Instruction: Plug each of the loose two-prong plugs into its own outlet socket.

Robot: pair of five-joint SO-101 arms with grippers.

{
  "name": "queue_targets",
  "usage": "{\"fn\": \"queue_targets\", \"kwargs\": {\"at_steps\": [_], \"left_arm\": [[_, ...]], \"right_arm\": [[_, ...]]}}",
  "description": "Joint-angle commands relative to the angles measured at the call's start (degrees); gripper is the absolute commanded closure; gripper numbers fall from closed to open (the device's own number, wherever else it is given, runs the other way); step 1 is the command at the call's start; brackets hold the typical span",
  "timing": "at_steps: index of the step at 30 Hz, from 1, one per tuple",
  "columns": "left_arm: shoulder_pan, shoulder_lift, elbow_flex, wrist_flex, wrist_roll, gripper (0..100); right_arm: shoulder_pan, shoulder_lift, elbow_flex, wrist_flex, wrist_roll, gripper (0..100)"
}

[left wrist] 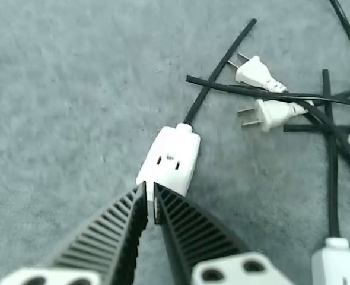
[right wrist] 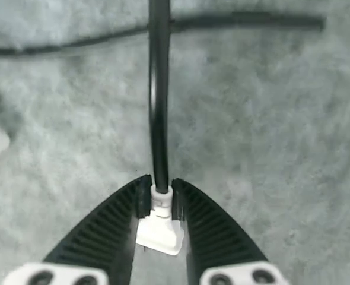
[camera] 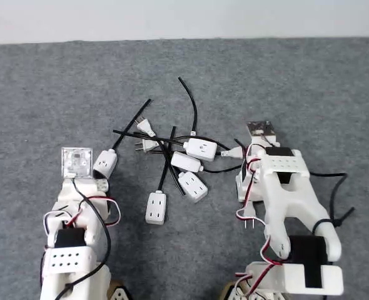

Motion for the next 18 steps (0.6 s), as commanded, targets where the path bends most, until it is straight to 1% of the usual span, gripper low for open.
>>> {"fn": "queue_targets", "kwargs": {"at_steps": [1, 4, 8, 10, 14, 18], "left_arm": [[0.0, 2.8, -5.1, 4.0, -3.4, 98], [-0.1, 10.0, -8.6, 4.2, -4.8, 98], [-0.4, 24.4, -16.8, 6.2, -5.7, 98], [-0.4, 31.2, -21.4, 8.8, -9.8, 98], [0.1, 40.2, -29.4, 17.8, -20.2, 98], [4.0, 45.3, -32.7, 23.7, -26.6, 98]], "right_arm": [[-2.5, -1.0, -7.2, 8.0, 0.9, 99.1], [-5.1, -4.3, -11.6, 13.2, 0.6, 99.1], [-8.7, -14.6, -15.0, 18.2, 0.6, 99.1], [-10.7, -21.1, -15.9, 19.7, 0.5, 99.1], [-16.7, -31.3, -16.3, 19.7, -0.8, 99.1], [-24.4, -34.3, -16.3, 18.4, -1.2, 99.1]]}}
